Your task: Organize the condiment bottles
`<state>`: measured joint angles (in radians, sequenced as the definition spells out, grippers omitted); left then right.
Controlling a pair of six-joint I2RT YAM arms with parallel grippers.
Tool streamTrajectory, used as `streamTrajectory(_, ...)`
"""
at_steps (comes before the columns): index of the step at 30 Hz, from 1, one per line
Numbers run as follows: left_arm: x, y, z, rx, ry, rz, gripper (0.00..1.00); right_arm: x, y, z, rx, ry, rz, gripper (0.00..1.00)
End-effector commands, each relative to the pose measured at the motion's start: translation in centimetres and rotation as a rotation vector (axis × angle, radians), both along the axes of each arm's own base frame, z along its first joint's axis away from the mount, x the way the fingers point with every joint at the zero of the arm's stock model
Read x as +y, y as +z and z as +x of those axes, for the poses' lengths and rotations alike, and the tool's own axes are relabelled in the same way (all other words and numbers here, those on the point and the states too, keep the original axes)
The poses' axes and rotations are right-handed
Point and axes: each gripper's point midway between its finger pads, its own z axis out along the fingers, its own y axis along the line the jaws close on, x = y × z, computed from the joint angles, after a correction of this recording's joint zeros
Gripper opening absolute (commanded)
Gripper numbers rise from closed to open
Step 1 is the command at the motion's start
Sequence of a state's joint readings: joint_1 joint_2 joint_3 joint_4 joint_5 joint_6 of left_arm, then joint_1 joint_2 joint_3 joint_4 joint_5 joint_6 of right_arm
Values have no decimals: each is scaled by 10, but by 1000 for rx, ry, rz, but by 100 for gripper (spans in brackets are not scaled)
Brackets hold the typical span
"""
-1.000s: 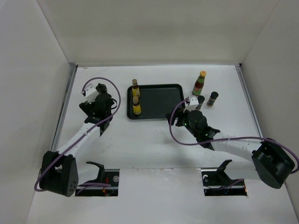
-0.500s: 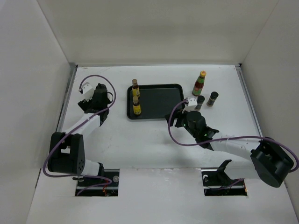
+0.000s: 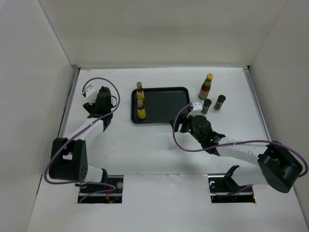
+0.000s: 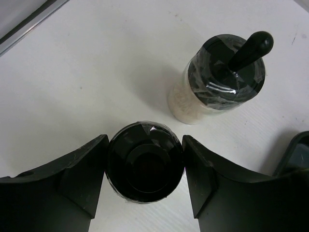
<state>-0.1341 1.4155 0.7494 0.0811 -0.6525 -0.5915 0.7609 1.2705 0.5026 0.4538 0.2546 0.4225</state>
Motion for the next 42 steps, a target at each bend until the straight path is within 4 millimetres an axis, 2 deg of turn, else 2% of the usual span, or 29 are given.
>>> streamTrajectory(1,8,59,-11,-191,52,-2,29,8,33,6,-77,-2,60,79)
streamTrajectory(6,-7,141,-47,-383,51,13,26,6,32,6,-75,-6,62,79)
streamTrajectory(10,-36,202,-68,-525,-43,-10,26,3,31,8,-74,-14,63,79)
streamTrajectory(12,-65,229,-70,-584,-132,-61,26,-1,32,10,-78,-31,67,78)
streamTrajectory(15,-124,261,-63,-632,-280,-121,26,-10,33,13,-87,-65,71,78)
streamTrajectory(17,-160,276,-52,-652,-353,-126,26,-17,35,15,-93,-90,78,78)
streamTrajectory(19,-195,284,-36,-659,-422,-107,26,-23,36,17,-96,-107,87,78)
streamTrajectory(22,-238,279,-7,-640,-487,-90,27,-28,40,17,-107,-121,99,79)
streamTrajectory(24,-256,270,9,-619,-504,-85,27,-33,41,18,-108,-136,106,79)
streamTrajectory(29,-295,230,52,-548,-548,-58,28,-38,44,18,-114,-150,117,79)
streamTrajectory(35,-323,176,89,-473,-579,-26,28,-45,47,19,-121,-171,127,79)
streamTrajectory(39,-331,140,105,-417,-578,-3,28,-49,49,19,-124,-182,134,79)
streamTrajectory(42,-331,123,114,-405,-568,1,28,-52,52,18,-134,-189,146,79)
